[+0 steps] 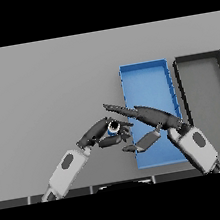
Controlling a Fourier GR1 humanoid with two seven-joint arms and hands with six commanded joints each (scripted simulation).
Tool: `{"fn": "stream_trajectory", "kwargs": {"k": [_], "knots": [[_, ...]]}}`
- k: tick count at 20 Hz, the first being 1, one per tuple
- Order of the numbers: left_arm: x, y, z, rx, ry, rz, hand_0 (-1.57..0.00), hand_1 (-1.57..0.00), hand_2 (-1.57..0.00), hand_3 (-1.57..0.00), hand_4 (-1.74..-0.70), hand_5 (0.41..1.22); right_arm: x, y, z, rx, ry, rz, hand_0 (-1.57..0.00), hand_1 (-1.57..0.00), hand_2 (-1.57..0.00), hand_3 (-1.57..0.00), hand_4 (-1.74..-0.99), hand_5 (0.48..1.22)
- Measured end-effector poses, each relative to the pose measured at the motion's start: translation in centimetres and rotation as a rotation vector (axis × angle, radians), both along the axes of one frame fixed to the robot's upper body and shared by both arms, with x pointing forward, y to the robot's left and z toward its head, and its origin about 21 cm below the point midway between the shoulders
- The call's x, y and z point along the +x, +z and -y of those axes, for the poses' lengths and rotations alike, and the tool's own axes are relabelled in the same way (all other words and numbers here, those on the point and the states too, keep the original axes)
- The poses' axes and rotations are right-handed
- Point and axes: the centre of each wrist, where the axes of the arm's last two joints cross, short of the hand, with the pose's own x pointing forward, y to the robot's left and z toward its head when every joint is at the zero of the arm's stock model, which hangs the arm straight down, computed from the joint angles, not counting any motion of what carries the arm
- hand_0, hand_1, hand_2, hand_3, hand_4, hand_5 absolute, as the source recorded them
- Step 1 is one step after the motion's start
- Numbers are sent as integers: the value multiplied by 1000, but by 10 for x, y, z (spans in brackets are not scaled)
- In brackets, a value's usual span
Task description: Pick up the blue pipe and place it into the blue bin.
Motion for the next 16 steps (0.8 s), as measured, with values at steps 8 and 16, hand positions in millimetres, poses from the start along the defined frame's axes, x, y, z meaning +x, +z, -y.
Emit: {"fn": "stream_trajectory", "kwargs": {"k": [8,16], "knots": [[3,-1,3,6,-27,-31,-1571,-1571,-1571,-1450,-1723,1221,24,4,-40,-46,59,-41,1,-13,-42,1,-1231,512],[3,2,1,142,13,42,-1030,-1008,-990,-623,-1658,1192,34,6,-65,-61,188,-39,-1012,-1023,-1023,-828,-1541,604]]}}
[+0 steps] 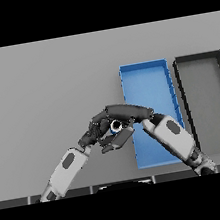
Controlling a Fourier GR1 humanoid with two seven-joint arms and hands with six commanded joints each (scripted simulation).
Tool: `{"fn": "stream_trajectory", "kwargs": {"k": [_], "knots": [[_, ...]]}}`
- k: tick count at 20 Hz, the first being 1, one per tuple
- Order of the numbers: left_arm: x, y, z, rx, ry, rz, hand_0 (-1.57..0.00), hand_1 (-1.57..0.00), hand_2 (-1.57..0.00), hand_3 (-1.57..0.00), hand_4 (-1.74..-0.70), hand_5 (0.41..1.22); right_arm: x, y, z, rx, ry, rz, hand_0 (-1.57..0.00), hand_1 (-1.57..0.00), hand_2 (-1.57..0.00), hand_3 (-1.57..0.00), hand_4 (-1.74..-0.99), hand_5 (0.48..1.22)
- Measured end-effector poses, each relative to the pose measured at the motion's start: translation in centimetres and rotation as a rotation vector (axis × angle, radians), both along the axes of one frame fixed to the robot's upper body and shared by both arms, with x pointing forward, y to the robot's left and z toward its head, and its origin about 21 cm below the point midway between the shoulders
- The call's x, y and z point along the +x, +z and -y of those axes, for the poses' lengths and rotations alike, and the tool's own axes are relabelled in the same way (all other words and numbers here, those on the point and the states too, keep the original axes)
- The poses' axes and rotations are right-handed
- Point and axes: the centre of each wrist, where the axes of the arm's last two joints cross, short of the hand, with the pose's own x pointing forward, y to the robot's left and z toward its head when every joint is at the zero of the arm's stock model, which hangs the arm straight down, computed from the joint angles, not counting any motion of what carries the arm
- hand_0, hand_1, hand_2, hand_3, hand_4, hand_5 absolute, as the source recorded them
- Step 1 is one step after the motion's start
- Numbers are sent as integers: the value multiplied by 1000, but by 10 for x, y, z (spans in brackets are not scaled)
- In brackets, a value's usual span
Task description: Pick up the blue pipe and place it into the blue bin.
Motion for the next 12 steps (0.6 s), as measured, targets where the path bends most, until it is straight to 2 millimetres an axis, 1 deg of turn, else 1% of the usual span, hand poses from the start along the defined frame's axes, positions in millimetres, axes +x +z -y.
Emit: {"fn": "stream_trajectory", "kwargs": {"k": [2,3,4,5,6,7,8,9,10,11,12], "knots": [[-2,-2,1,-109,-13,-21,-1225,-1211,-1199,-525,-1688,1203,-1,-2,-2,0,-1,-55,-1213,-1220,-1220,-1096,-1492,706],[-3,-2,1,-148,-17,-30,-1294,-1283,-1274,-533,-1698,1206,-1,-1,-1,10,-10,-63,-1285,-1290,-1290,-1191,-1475,809],[-4,-1,1,-177,-27,-38,-1349,-1340,-1333,-527,-1707,1209,-3,-2,-1,47,-6,-61,-1342,-1346,-1346,-1267,-1464,891],[-4,-1,4,-169,-24,-56,-1394,-1386,-1381,-550,-1714,1212,-3,-5,-5,64,-12,-52,-1388,-1391,-1391,-1328,-1458,957],[-3,-2,3,-164,-25,-52,-1429,-1423,-1419,-588,-1719,1214,-5,-6,-3,56,-26,-31,-1424,-1427,-1427,-1376,-1456,1010],[-3,-2,4,-154,-25,-42,-1458,-1453,-1449,-591,-1724,1215,-6,-6,-2,51,-26,-12,-1454,-1456,-1456,-1415,-1459,1052],[-1,1,3,-149,-27,-35,-1480,-1454,-1474,-550,-1727,1216,-8,-7,-6,73,-12,16,-1477,-1479,-1479,-1446,-1465,1086],[-1,0,1,-127,-23,-34,-1498,-1453,-1493,-527,-1730,1217,-8,-10,-5,79,-10,37,-1496,-1497,-1497,-1471,-1469,1113],[-2,-1,2,-126,-26,-30,-1513,-1423,-1509,-510,-1732,1218,-7,-7,-4,61,-24,33,-1511,-1512,-1512,-1491,-1471,1135],[0,-1,-2,-113,-25,-24,-1499,-1356,-1521,-505,-1734,1219,-5,-8,-5,56,-24,24,-1523,-1524,-1524,-1507,-1473,1152],[-1,-1,-1,-114,-38,-19,-1426,-1220,-1350,-531,-1637,1219,-7,-9,-5,61,-4,10,-1533,-1533,-1533,-1520,-1474,1166]]}}
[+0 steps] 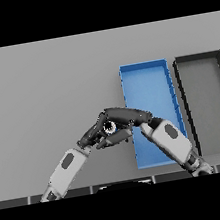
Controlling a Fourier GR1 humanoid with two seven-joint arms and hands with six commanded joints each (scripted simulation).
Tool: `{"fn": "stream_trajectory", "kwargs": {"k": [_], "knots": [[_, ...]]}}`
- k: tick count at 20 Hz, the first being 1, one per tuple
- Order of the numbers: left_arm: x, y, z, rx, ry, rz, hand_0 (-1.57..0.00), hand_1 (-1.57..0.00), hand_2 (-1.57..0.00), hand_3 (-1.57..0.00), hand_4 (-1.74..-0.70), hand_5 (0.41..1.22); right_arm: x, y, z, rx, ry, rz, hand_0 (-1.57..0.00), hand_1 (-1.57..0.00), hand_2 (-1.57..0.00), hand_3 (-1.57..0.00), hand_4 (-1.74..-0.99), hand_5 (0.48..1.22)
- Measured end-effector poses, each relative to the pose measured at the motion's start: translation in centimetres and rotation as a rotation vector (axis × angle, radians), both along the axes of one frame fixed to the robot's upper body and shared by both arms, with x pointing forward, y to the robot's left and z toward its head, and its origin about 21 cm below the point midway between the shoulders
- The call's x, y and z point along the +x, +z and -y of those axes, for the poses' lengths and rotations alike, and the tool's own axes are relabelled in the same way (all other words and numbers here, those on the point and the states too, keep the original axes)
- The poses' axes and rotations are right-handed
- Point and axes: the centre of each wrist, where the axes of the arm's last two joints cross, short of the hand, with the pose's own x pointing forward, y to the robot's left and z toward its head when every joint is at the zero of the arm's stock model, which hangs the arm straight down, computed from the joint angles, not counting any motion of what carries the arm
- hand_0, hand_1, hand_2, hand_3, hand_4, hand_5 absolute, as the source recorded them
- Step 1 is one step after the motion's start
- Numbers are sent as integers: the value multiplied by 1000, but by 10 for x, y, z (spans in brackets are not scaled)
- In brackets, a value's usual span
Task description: Pick up the blue pipe and place it into the blue bin.
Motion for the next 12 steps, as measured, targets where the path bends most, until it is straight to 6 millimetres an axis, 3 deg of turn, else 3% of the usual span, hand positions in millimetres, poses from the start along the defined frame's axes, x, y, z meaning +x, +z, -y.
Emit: {"fn": "stream_trajectory", "kwargs": {"k": [1,3,6,9,12], "knots": [[0,0,1,-1,-13,10,-1407,-1190,-1242,-518,-1544,1219,-2,1,0,19,15,-11,-1540,-1541,-1541,-1530,-1477,1177],[1,2,1,35,-33,19,-979,-802,-819,-332,-1343,1220,-4,2,1,21,16,5,-1551,-1552,-1552,-1545,-1480,1193],[6,3,-5,84,-88,26,-501,-410,-419,-170,-1110,1184,-5,1,-2,23,3,17,-1561,-1561,-1561,-1558,-1482,1206],[8,4,-8,115,-76,70,-256,-210,-214,-86,-950,964,-8,2,-2,34,1,-3,-1566,-1566,-1566,-1564,-1484,1214],[5,-2,-5,147,-33,43,-131,-107,-109,-44,-854,794,-8,3,1,39,-5,-13,-1568,-1568,-1568,-1567,-1484,1217]]}}
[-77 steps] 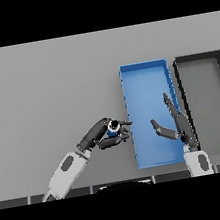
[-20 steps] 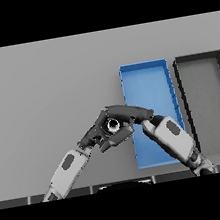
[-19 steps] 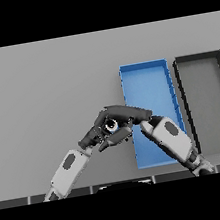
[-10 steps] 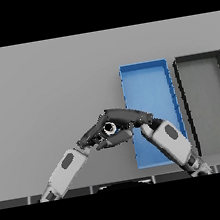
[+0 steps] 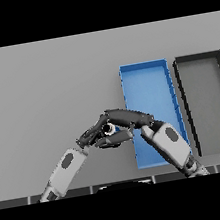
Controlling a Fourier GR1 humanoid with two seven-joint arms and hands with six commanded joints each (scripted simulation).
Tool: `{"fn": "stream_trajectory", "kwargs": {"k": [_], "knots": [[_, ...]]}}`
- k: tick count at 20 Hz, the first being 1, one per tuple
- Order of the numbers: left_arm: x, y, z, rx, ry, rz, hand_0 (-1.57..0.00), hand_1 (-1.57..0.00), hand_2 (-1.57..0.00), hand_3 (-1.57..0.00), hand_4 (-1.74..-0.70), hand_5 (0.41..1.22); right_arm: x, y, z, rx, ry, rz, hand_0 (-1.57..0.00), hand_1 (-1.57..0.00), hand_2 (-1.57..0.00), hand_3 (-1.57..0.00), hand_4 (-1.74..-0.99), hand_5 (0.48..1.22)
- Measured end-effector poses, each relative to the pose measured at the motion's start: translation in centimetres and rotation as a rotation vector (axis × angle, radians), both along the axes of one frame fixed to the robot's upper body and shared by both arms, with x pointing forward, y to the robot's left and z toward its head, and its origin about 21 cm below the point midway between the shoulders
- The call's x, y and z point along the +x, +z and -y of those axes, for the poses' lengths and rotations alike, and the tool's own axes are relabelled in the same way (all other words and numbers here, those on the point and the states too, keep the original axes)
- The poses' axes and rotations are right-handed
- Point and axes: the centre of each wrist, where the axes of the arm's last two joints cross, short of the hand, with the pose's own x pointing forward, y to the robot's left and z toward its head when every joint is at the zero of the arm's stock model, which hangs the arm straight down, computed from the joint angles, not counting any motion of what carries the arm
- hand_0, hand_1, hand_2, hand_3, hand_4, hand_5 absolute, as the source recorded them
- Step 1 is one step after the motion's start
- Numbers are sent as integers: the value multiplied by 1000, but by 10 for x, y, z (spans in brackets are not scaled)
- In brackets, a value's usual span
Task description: Pick up the blue pipe and place it into the blue bin.
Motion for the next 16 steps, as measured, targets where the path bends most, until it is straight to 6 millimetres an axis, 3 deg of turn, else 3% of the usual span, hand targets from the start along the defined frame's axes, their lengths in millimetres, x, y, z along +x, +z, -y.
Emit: {"fn": "stream_trajectory", "kwargs": {"k": [5,9,11,16], "knots": [[4,-3,-4,-7,24,-1,-42,-34,-35,-14,-842,636,-2,-2,-4,19,-3,13,-1570,-1570,-1570,-1570,-1487,1220],[-1,-4,-6,19,81,-89,-17,-13,-14,-5,-880,605,2,1,0,40,-24,3,-1571,-1571,-1571,-1571,-1492,1220],[-3,-7,-7,29,91,-88,-10,-8,-8,-3,-878,572,1,5,0,83,5,-86,-1571,-1571,-1571,-1571,-1492,1221],[-3,-7,-7,43,86,-97,-3,-2,-2,0,-865,523,11,37,2,179,57,-256,-1571,-1571,-1571,-1571,-1493,1221]]}}
